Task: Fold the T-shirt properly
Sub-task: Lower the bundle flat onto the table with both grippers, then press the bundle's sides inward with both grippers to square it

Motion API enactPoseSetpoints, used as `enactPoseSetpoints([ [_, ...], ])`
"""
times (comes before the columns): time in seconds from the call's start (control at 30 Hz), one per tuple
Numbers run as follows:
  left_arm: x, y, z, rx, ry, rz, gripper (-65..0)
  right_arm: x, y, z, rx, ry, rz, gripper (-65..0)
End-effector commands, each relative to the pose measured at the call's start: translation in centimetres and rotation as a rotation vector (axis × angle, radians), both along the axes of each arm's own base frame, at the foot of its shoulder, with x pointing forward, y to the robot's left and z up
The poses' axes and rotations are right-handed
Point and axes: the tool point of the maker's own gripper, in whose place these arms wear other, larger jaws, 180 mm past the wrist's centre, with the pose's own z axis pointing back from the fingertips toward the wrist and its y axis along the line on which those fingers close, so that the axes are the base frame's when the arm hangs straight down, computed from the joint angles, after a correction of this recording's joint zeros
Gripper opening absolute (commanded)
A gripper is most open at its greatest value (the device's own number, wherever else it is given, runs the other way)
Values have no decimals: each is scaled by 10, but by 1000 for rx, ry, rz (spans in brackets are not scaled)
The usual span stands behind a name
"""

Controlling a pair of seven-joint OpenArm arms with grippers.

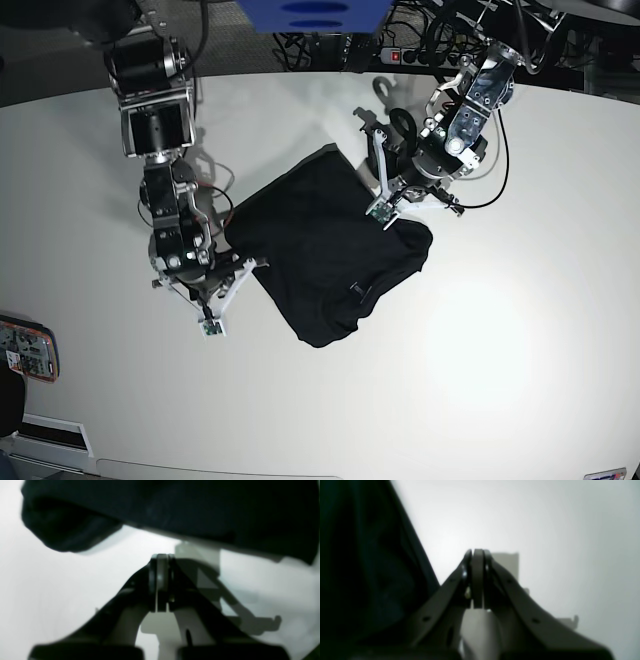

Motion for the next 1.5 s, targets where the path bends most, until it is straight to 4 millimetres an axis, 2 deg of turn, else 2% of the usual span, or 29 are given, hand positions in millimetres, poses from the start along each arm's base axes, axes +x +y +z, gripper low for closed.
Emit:
enactPoseSetpoints([
  [0.0, 17, -3, 13, -19, -57, 5, -650, -6, -8, -3, -18, 7, -8, -650],
  [0.07, 26, -1, 15, -13, -70, 8, -650, -20, -11, -10, -26, 24, -5, -650],
  [0.13, 36, 1, 18, -6, -83, 12, -650, -25, -8, -5, -22, 7, 4, -650],
  [0.27, 49, 2, 27, -5, -114, 13, -650, -49, 2, 0, -7, -13, 27, -650],
  [0.37, 59, 2, 35, -3, -141, 13, -650, -57, 8, 6, 3, -30, 37, -650],
  [0.5, 62, 4, 36, 1, -147, 16, -650, -69, 13, 11, 12, -39, 49, -650],
  [0.57, 67, 13, 39, 3, -156, 46, -650, -74, 20, 12, 17, -41, 69, -650],
  [0.7, 74, 32, 40, 12, -161, 103, -650, -78, 50, 18, 32, -55, 156, -650],
  [0.8, 75, 43, 42, 11, -164, 140, -650, -79, 62, 20, 36, -60, 188, -650],
  [0.97, 55, 42, 29, 8, -123, 138, -650, -74, 49, 23, 33, -69, 149, -650],
  [1.03, 56, 42, 30, 8, -126, 138, -650, -73, 43, 23, 31, -70, 132, -650],
  [1.17, 58, 44, 33, 11, -135, 142, -650, -75, 47, 23, 33, -70, 143, -650],
  [1.23, 57, 53, 35, 59, -153, 131, -650, -73, 49, 29, 38, -86, 145, -650],
  [1.3, 46, 62, 25, 115, -138, 127, -650, -69, 52, 41, 44, -122, 153, -650],
  [1.47, 53, 82, 15, 204, -133, 143, -650, -67, 54, 47, 48, -140, 156, -650],
])
